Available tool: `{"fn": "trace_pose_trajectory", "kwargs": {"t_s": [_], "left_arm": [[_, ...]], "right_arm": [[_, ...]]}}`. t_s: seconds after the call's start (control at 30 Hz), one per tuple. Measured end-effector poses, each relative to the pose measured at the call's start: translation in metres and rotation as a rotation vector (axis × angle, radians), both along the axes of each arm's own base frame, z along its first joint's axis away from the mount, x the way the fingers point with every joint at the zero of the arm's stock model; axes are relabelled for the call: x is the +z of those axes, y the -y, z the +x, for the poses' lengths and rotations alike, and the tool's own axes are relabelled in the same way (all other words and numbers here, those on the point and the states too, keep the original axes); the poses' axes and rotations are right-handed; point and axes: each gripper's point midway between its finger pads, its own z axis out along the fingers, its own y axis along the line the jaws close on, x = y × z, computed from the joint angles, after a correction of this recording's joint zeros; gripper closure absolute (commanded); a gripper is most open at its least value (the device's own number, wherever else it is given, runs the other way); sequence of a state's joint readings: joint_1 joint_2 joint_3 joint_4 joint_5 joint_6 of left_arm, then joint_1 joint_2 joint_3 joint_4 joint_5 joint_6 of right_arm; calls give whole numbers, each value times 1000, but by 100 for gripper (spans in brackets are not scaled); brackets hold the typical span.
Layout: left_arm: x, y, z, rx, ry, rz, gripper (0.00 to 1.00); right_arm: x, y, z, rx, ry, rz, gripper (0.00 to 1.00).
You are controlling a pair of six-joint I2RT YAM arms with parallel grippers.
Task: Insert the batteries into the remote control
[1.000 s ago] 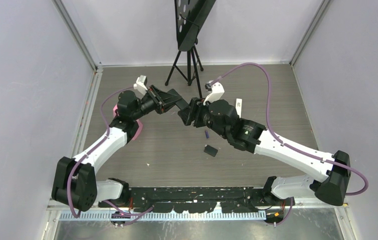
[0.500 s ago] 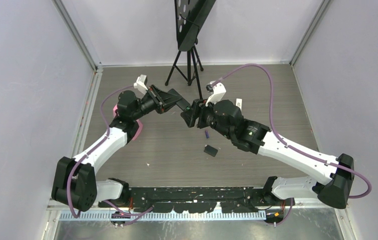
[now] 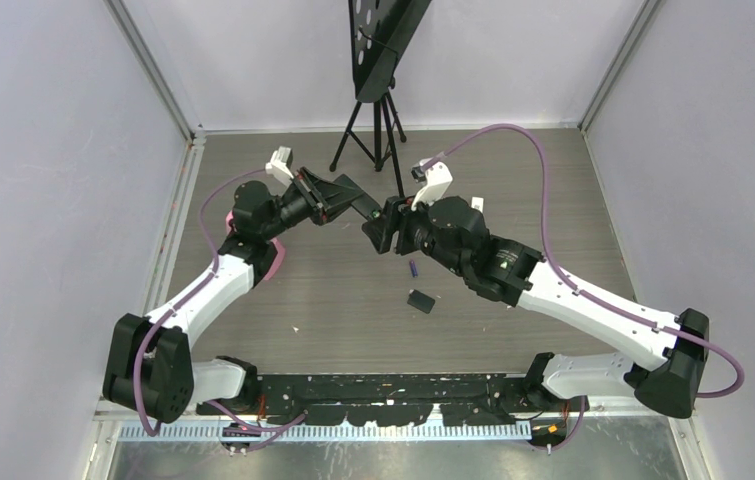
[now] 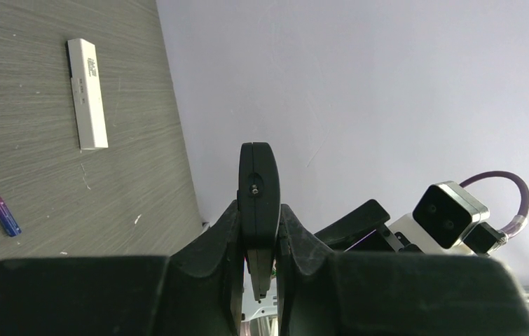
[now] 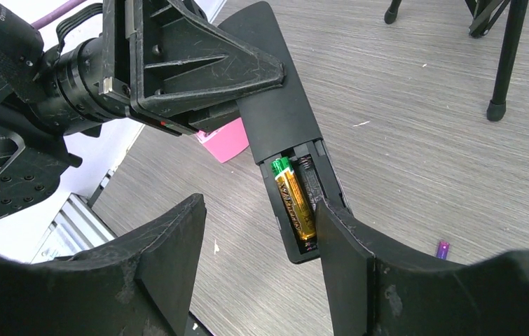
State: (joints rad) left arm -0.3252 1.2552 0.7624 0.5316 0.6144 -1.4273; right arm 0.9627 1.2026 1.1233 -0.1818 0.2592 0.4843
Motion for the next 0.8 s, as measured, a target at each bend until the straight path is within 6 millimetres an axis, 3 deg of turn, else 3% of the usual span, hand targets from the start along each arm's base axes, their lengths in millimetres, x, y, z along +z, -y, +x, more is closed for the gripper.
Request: {"fn": "trace_pose_trajectory", "kwargs": {"t_s": [0.3,0.57,0.8], "left_arm": [[7,-1,-4,-3,82,5,100],[29,-2,-13,-21,204,-8,100],[34,-2,-16,-25,248,-13,100]], "right_arm": [[8,8,-3,-9,9,9,35],[15,24,-1,-49,16,12,35],[31,32,-5,-93,-16,115,26]]}}
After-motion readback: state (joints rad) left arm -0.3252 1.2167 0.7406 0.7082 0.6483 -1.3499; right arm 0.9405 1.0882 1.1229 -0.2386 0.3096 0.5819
